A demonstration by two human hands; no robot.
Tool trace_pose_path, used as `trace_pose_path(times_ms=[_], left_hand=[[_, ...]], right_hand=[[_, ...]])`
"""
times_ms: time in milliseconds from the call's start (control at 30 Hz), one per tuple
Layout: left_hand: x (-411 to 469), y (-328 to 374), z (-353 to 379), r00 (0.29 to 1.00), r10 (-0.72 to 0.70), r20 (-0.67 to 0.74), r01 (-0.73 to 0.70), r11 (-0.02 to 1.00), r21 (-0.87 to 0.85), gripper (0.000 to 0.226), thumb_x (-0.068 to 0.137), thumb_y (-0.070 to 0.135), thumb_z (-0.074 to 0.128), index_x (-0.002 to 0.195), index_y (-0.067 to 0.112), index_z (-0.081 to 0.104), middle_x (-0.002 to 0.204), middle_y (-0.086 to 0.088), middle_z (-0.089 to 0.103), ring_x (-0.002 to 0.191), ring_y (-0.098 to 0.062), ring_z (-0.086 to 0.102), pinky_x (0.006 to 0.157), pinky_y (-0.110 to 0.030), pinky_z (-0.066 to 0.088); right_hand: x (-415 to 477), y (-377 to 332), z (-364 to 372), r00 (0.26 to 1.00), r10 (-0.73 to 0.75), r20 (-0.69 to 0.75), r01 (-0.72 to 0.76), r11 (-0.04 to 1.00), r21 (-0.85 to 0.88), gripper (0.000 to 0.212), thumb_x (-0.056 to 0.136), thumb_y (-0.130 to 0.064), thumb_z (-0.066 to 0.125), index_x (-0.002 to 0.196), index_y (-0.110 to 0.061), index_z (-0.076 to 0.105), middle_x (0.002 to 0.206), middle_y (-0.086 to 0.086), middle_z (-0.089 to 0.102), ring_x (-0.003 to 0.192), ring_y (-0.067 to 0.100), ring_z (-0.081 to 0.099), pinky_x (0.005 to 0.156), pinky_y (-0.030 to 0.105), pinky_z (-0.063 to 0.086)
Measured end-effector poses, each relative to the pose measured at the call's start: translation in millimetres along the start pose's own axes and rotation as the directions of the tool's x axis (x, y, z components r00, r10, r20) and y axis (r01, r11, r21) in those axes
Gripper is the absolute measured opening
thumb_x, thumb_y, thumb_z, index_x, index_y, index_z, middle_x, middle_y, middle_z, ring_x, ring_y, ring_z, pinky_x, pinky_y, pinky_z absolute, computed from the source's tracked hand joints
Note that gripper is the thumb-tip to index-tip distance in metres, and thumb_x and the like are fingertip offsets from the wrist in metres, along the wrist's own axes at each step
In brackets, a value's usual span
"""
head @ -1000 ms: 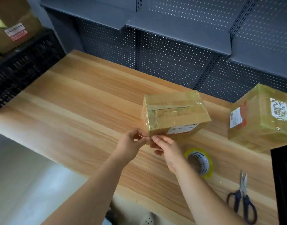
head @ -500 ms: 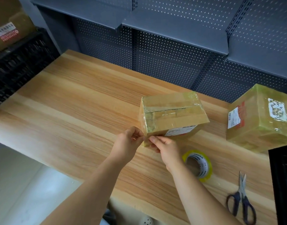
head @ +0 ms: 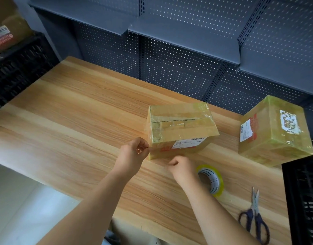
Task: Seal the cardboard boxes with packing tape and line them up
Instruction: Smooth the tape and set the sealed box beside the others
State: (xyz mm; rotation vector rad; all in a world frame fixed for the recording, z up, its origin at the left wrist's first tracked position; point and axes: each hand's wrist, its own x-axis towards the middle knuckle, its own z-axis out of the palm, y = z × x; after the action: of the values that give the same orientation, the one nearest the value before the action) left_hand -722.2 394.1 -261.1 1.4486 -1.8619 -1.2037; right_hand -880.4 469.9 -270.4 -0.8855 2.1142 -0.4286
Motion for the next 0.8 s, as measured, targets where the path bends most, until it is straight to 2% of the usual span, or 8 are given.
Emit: trace_pose_path(times_ms=[33, 100, 133, 167, 233, 300, 633, 800], left_hand=[[0.1, -0.6, -0.6, 1.000, 0.003, 0.005, -0.003, 1.000, -0.001, 0.017, 0.088, 0.015, 0.070, 0.078, 0.024, 0.060, 0.075, 0.014, 0.061, 0.070, 0.010, 0.052, 0.063, -0.005, 0.039], [0.8, -1.7, -1.4, 1.000, 0.016, 0.010, -0.016, 1.000, -0.008, 0.016, 0.088, 0.014, 0.070, 0.079, 0.024, 0.062, 0.077, 0.013, 0.063, 0.072, 0.009, 0.053, 0.064, -0.005, 0.039], [1.3, -2.6, -1.6, 1.000, 0.022, 0.008, -0.022, 1.000, -0.014, 0.014, 0.088, 0.014, 0.070, 0.079, 0.023, 0.063, 0.078, 0.013, 0.064, 0.073, 0.009, 0.054, 0.065, -0.005, 0.039], [1.6, -3.1, -1.7, 1.000, 0.028, 0.006, -0.027, 0.999, -0.021, 0.014, 0.087, 0.014, 0.071, 0.079, 0.023, 0.063, 0.078, 0.012, 0.065, 0.073, 0.008, 0.054, 0.066, -0.006, 0.039], [3.0, -3.3, -2.1, 0.999, 0.040, 0.006, -0.039, 0.999, -0.015, 0.016, 0.087, 0.015, 0.071, 0.078, 0.026, 0.063, 0.079, 0.012, 0.066, 0.075, 0.006, 0.055, 0.067, -0.008, 0.039], [4.1, -4.6, -3.1, 0.999, 0.048, 0.014, -0.048, 0.999, -0.004, 0.021, 0.086, 0.016, 0.072, 0.075, 0.031, 0.061, 0.079, 0.013, 0.066, 0.077, 0.006, 0.055, 0.069, -0.008, 0.039], [19.1, -18.7, -12.3, 0.993, 0.101, 0.068, -0.104, 0.994, 0.045, 0.013, 0.088, 0.027, 0.069, 0.080, 0.035, 0.064, 0.091, 0.018, 0.064, 0.095, 0.000, 0.054, 0.082, -0.018, 0.041], [20.5, -26.0, -9.3, 0.997, 0.080, -0.014, -0.079, 0.996, 0.032, 0.006, 0.087, 0.026, 0.071, 0.085, 0.026, 0.066, 0.093, 0.016, 0.065, 0.093, -0.001, 0.056, 0.077, -0.017, 0.039]], right_hand=[[-4.5, 1.1, -8.0, 0.983, -0.142, -0.113, 0.142, 0.990, -0.014, 0.021, 0.083, -0.038, 0.074, 0.079, -0.019, 0.065, 0.079, -0.007, 0.064, 0.070, 0.013, 0.057, 0.064, 0.030, 0.046], [-12.1, -7.1, -27.4, 0.748, -0.537, -0.391, 0.526, 0.838, -0.143, 0.025, 0.079, -0.043, 0.076, 0.085, -0.020, 0.066, 0.089, -0.009, 0.061, 0.082, 0.010, 0.055, 0.073, 0.027, 0.046], [-11.9, -15.5, -35.8, 0.612, -0.680, -0.404, 0.624, 0.729, -0.280, 0.034, 0.076, -0.047, 0.076, 0.096, -0.022, 0.068, 0.102, -0.007, 0.061, 0.095, 0.011, 0.053, 0.084, 0.025, 0.044], [-8.5, -25.4, -43.2, 0.554, -0.770, -0.315, 0.648, 0.637, -0.417, 0.050, 0.075, -0.054, 0.074, 0.114, -0.025, 0.065, 0.120, -0.005, 0.058, 0.112, 0.013, 0.048, 0.097, 0.027, 0.038], [2.7, -44.5, -51.3, 0.618, -0.784, -0.057, 0.613, 0.526, -0.590, 0.078, 0.076, -0.067, 0.064, 0.144, -0.036, 0.042, 0.155, -0.007, 0.031, 0.140, 0.015, 0.024, 0.115, 0.035, 0.015], [17.1, -52.1, -51.5, 0.678, -0.732, 0.067, 0.587, 0.484, -0.649, 0.082, 0.080, -0.067, 0.061, 0.151, -0.042, 0.027, 0.163, -0.013, 0.010, 0.149, 0.014, 0.005, 0.119, 0.037, -0.001], [29.8, -49.6, -42.2, 0.694, -0.719, 0.020, 0.554, 0.517, -0.653, 0.077, 0.082, -0.058, 0.066, 0.149, -0.042, 0.030, 0.160, -0.017, 0.021, 0.148, 0.013, 0.014, 0.119, 0.039, 0.012], [30.4, -51.0, -43.9, 0.704, -0.709, 0.035, 0.550, 0.514, -0.659, 0.077, 0.082, -0.059, 0.065, 0.148, -0.042, 0.029, 0.159, -0.017, 0.019, 0.148, 0.012, 0.013, 0.119, 0.040, 0.013]])
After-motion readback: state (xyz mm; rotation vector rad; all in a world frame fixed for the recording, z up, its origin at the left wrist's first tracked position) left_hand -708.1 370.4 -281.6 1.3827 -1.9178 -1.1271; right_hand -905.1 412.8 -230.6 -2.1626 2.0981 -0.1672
